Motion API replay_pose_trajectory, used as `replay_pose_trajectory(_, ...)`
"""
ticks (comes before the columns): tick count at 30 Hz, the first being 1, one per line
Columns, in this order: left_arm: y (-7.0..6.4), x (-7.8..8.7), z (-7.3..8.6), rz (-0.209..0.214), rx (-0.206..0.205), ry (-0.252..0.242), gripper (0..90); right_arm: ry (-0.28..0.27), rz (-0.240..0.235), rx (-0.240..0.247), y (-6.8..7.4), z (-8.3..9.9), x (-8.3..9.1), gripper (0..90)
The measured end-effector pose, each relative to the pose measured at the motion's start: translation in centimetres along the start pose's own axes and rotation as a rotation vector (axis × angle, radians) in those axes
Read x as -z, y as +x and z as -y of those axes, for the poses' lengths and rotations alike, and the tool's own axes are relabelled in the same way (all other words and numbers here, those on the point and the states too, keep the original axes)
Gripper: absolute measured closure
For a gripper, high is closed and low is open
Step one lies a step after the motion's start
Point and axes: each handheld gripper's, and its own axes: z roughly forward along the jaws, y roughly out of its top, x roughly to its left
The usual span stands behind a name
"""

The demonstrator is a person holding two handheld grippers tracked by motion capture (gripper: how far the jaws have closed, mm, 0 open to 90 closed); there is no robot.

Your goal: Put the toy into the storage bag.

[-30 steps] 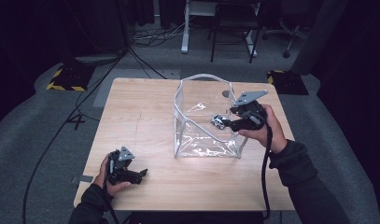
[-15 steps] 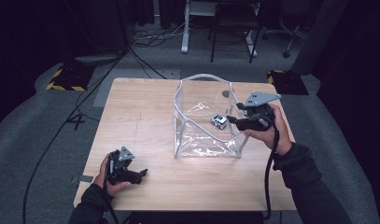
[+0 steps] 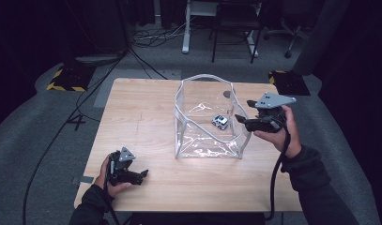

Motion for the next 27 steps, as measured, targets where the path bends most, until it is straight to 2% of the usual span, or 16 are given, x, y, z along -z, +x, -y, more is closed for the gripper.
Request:
replay_pose_trajectory(7, 0.0, 0.0, 0.0, 0.000, -0.002, 0.002, 0.5, -0.012, 0.011, -0.004, -0.4, 0.5, 0.7, 32.1)
replay_pose_trajectory(12, 0.0, 0.0, 0.0, 0.001, -0.001, 0.002, 0.5, -0.022, 0.031, -0.024, -0.5, 0.8, 1.3, 33.4)
replay_pose_trajectory(19, 0.0, 0.0, 0.0, 0.000, -0.002, 0.001, 0.5, -0.031, 0.049, -0.020, -0.8, 1.4, 2.1, 33.7)
replay_pose_trajectory(27, 0.0, 0.0, 0.0, 0.000, 0.000, 0.000, 0.5, -0.041, 0.054, -0.032, -1.0, 2.3, 3.2, 33.3)
